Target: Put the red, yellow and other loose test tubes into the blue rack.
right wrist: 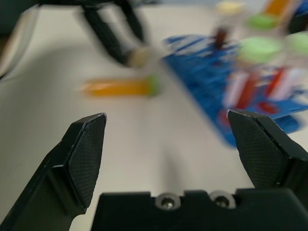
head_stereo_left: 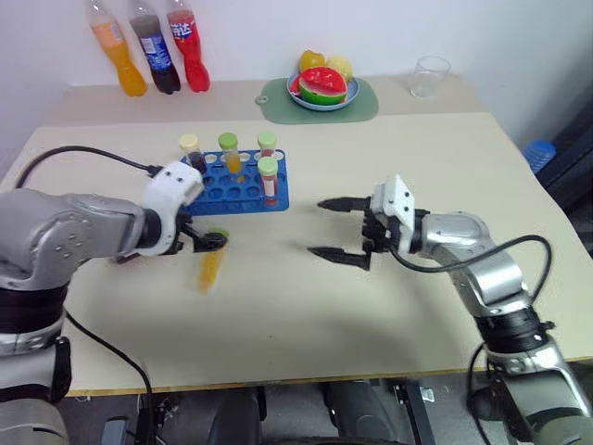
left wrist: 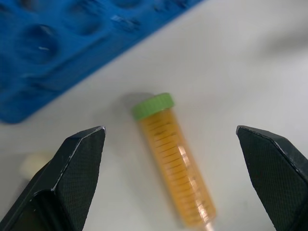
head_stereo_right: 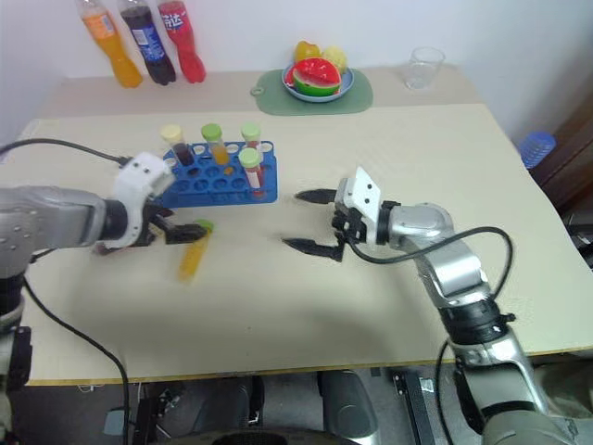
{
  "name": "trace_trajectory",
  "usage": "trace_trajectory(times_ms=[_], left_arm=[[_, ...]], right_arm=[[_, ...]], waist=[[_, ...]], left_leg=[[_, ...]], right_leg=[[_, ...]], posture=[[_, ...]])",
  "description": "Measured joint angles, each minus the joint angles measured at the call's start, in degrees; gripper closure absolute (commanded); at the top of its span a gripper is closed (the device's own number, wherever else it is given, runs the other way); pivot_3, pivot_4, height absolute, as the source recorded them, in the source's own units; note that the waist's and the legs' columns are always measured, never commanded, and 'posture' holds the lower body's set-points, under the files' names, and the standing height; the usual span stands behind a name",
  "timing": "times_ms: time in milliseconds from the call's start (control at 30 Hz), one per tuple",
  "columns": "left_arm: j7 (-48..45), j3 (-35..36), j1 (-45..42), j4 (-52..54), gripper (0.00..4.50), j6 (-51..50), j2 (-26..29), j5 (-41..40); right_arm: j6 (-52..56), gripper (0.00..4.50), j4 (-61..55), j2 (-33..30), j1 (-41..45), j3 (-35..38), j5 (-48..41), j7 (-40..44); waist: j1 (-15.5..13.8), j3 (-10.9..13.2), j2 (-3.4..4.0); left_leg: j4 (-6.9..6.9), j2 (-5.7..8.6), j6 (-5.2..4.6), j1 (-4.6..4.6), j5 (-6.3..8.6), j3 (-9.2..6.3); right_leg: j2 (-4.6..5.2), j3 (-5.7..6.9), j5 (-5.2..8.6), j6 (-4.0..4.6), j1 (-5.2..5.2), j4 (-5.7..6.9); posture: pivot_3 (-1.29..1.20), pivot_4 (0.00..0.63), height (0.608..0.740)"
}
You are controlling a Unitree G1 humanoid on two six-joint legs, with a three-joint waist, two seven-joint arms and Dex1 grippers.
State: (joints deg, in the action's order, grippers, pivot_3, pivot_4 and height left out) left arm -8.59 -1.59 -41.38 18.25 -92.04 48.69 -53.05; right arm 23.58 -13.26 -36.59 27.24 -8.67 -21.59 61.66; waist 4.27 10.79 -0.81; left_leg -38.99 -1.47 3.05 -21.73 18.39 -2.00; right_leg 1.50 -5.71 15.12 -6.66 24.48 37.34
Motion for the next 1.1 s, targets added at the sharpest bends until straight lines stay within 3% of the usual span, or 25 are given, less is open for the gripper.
trace_trajectory(times_ms=[233, 333, 433, 600, 700, 800, 967, 1033, 1100], left_arm=[[20.9, -1.9, 0.7, -6.5, 0.0, 0.0, -8.2, -6.9], [28.6, -1.0, 0.9, -9.4, 0.0, 0.0, -15.6, -6.9], [32.8, -0.6, 0.9, -9.9, 0.83, 0.1, -17.1, -7.6], [37.2, 1.4, 2.4, -9.7, 3.17, 0.3, -17.2, -10.9], [37.6, 2.5, 3.7, -9.5, 3.17, 0.1, -14.0, -15.4], [37.0, 4.0, 5.1, -9.1, 3.17, 0.0, -7.1, -20.2], [33.9, 12.0, 5.8, -5.0, 3.17, 0.5, -2.2, -24.3], [28.7, 13.2, 9.5, 2.7, 3.17, 9.0, -1.8, -18.9], [22.3, 12.8, 15.5, 12.5, 3.17, 27.3, -2.2, -5.4]], right_arm=[[2.4, 0.07, -2.7, -1.0, -1.5, 0.2, -1.1, 0.2], [2.2, 0.07, -2.7, -0.7, -1.8, 0.1, -0.9, -0.5], [1.8, 0.0, -2.8, -0.5, -1.8, -0.3, -0.4, -1.1], [1.0, 0.0, -2.8, -0.1, -1.8, -0.6, 0.6, -1.8], [0.6, 0.0, -2.8, 0.5, -1.8, -1.1, 0.9, -2.3], [0.4, 0.0, -2.7, 0.6, -1.8, -1.2, 1.2, -2.6], [0.1, 0.0, -2.7, 0.8, -1.8, -1.3, 1.3, -2.9], [-0.3, 0.0, -2.5, 1.3, -1.8, -1.7, 1.7, -3.1], [-0.4, 0.0, -1.9, 1.8, -1.9, -1.9, 2.3, -3.7]], waist=[[-0.7, 0.0, -0.05], [-1.7, 0.0, -0.07], [-2.0, 0.0, -0.05], [-1.7, 0.0, -0.05], [-1.5, 0.0, -0.05], [-1.6, 0.0, -0.07], [-2.2, 0.0, -0.11], [-2.2, 0.0, -0.11], [-2.2, 0.0, -0.13]], left_leg=[[-0.08, 0.05, 0.02, -0.03, -0.01, -0.02], [-0.12, 0.11, 0.07, -0.05, -0.04, 0.02], [-0.1, 0.14, 0.17, -0.02, -0.09, 0.04], [-0.09, 0.14, 0.21, 0.04, -0.11, 0.05], [-0.06, 0.11, 0.22, 0.06, -0.12, 0.05], [-0.05, 0.1, 0.25, 0.02, -0.14, 0.03], [-0.06, 0.18, 0.28, -0.11, -0.15, -0.01], [-0.05, 0.19, 0.56, -0.16, -0.31, 0.02], [-0.01, 0.19, 0.71, -0.28, -0.38, 0.03]], right_leg=[[0.15, -0.03, -0.01, -0.01, 0.0, -0.03], [0.19, -0.03, -0.01, -0.01, 0.0, -0.03], [0.2, -0.02, -0.01, -0.01, -0.02, -0.01], [0.18, -0.02, -0.01, -0.01, -0.03, 0.03], [0.14, -0.03, -0.01, 0.0, -0.02, 0.06], [0.13, -0.02, -0.01, 0.0, 0.01, 0.06], [0.21, 0.02, -0.01, 0.0, 0.0, -0.06], [0.24, 0.02, -0.01, 0.0, 0.01, -0.14], [0.23, 0.03, -0.01, 0.01, 0.09, -0.23]], posture=[[0.0, 0.15, 0.734], [0.0, 0.15, 0.734], [0.0, 0.15, 0.734], [0.0, 0.15, 0.734], [0.0, 0.15, 0.734], [0.0, 0.15, 0.734], [0.0, 0.15, 0.734], [0.0, 0.15, 0.734], [0.0, 0.15, 0.734]])
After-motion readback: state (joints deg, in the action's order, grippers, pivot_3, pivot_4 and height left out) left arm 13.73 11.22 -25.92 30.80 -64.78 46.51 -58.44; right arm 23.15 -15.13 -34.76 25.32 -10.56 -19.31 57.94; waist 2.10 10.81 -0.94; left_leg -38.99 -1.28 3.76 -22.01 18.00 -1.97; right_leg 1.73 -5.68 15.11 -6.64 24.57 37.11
